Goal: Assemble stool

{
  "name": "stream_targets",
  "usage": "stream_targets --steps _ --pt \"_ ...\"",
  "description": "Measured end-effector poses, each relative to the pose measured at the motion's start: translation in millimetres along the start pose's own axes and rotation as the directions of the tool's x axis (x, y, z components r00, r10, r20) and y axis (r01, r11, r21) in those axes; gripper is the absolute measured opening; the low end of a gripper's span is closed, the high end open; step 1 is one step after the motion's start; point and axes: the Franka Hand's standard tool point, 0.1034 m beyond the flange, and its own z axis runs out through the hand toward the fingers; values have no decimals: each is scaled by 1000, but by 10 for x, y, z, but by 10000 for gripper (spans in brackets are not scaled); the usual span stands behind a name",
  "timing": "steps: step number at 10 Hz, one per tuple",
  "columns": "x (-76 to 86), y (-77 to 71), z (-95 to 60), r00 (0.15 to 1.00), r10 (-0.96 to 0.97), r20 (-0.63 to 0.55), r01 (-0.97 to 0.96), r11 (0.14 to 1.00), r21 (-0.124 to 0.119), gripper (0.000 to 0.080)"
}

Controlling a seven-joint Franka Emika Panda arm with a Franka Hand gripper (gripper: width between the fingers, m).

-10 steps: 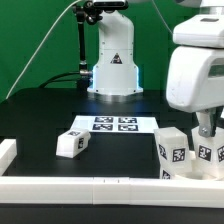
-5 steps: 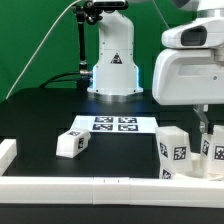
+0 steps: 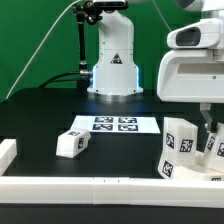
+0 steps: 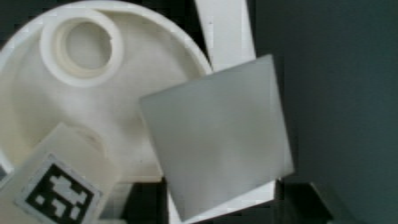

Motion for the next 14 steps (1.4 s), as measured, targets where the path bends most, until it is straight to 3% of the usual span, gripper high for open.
stream_targets --steps 1,2,5,6,7,8,12,14 --pt "-2 -3 0 997 80 4 -80 997 6 278" --pt "44 72 -5 975 223 9 -223 974 34 269" --pt "49 83 0 965 261 14 -261 965 36 267" --pt "48 82 1 965 261 14 -261 965 36 458" --pt "41 81 4 973 231 12 -231 972 31 458" --pt "24 73 9 990 141 12 -142 990 19 610" --pt "3 56 1 998 63 26 -64 998 14 647" --pt "-24 64 54 999 -35 29 35 999 -2 649"
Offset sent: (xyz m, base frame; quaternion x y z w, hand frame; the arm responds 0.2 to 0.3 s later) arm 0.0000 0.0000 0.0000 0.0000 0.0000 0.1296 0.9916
